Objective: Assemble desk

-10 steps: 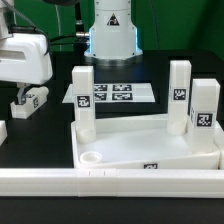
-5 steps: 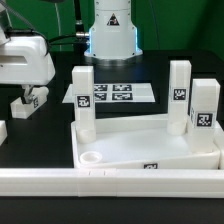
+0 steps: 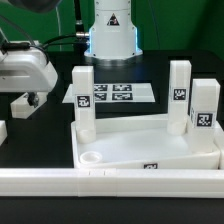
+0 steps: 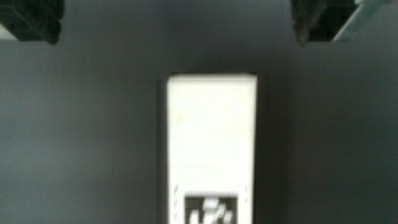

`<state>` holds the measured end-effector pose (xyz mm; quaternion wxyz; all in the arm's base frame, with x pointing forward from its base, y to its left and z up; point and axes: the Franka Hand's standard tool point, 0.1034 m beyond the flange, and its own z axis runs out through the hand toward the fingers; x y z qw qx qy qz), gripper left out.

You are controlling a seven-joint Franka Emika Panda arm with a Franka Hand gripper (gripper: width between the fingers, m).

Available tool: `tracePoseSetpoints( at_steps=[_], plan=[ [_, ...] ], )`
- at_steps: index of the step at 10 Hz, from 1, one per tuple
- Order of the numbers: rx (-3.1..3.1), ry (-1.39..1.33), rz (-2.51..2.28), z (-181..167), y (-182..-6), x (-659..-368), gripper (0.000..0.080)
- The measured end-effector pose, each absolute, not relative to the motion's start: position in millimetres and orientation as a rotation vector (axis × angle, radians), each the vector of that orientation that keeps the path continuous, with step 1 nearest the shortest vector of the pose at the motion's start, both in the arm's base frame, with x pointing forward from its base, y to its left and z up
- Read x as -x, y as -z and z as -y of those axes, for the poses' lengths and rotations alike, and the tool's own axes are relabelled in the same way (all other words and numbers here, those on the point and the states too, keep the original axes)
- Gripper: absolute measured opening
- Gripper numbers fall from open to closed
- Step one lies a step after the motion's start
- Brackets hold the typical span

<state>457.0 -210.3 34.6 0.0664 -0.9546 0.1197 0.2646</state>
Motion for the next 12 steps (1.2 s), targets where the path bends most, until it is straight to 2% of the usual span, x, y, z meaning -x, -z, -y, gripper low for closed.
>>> tracePoseSetpoints(
  at_steps=[4, 7, 12],
  plan=[
    [2.763, -1.227, -0.33, 214.5, -22.7, -445.3, 0.0649],
    [2.598, -1.473, -0.366, 207.3, -22.1, -435.0, 0.0649],
    [2.594, -1.491, -0.369, 212.3, -12.7, -436.1, 0.0649]
  ],
)
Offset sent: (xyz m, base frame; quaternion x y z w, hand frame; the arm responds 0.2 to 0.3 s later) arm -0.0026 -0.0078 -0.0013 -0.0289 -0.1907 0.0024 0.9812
